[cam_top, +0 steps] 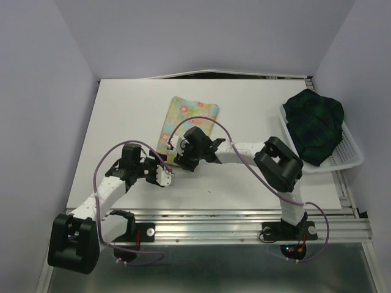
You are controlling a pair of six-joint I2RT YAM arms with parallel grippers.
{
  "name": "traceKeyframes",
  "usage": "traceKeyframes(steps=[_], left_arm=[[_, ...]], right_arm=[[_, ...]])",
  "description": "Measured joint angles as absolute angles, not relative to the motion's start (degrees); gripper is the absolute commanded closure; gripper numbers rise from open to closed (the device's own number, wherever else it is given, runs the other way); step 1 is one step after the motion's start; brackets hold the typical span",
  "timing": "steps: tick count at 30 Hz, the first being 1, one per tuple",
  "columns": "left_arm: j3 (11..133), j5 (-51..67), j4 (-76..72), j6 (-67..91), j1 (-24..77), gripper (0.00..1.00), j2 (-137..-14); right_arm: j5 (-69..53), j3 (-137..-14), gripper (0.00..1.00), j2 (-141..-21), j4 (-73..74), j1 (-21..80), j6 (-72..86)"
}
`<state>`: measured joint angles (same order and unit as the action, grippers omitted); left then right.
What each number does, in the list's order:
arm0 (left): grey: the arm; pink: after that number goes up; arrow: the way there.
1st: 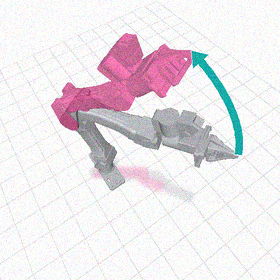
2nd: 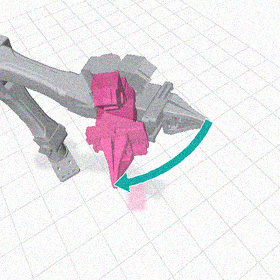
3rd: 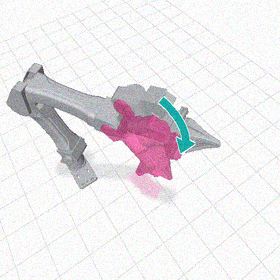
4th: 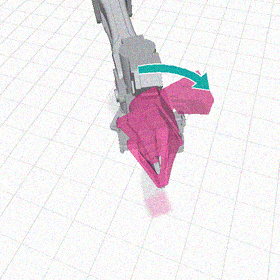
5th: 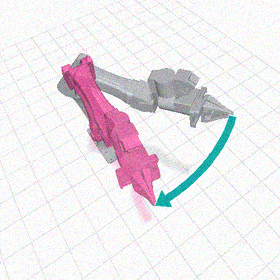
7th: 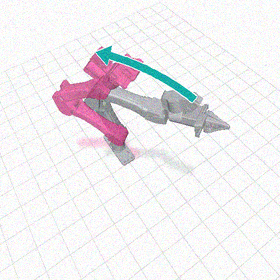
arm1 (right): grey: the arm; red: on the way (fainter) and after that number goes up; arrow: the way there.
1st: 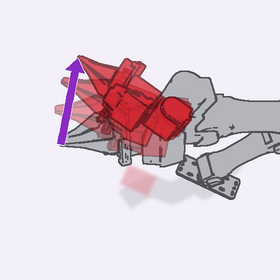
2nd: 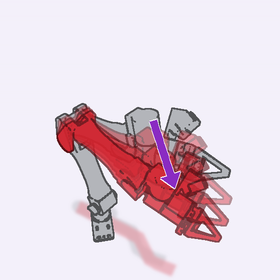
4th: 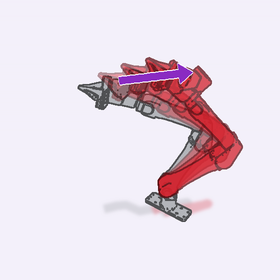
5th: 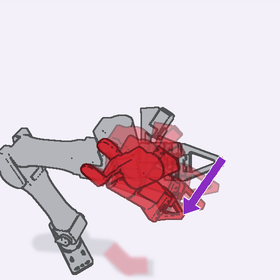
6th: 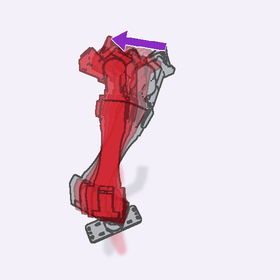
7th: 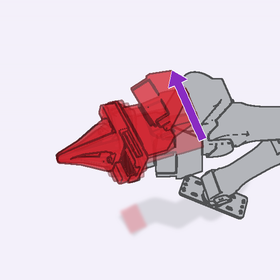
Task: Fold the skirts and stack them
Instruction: Fold the skirt
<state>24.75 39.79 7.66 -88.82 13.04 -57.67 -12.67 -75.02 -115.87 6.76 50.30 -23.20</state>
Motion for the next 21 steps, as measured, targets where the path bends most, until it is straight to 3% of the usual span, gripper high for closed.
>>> traceKeyframes(steps=[2, 7, 9, 21], left_arm=[[24.8, 39.7, 7.7, -88.8, 13.0, 0.19, -58.3], [24.8, 39.4, 7.7, -88.8, 13.0, 0.2, -59.1], [24.8, 39.1, 8.1, -89.1, 12.9, 0.2, -59.2], [24.8, 36.8, 1.3, -84.9, 12.2, 0.19, -62.5]], right_arm=[[-11.9, -74.6, 0.55, -116.3, 4.9, 50.8, -23.6], [-8.5, -74.4, 0.91, -117.9, -0.6, 52.6, -24.6], [-7.2, -74.4, 0.99, -118.3, -1.9, 53.2, -24.9], [-11.3, -77.7, 0.99, -118.1, 4.6, 52.6, -19.1]])
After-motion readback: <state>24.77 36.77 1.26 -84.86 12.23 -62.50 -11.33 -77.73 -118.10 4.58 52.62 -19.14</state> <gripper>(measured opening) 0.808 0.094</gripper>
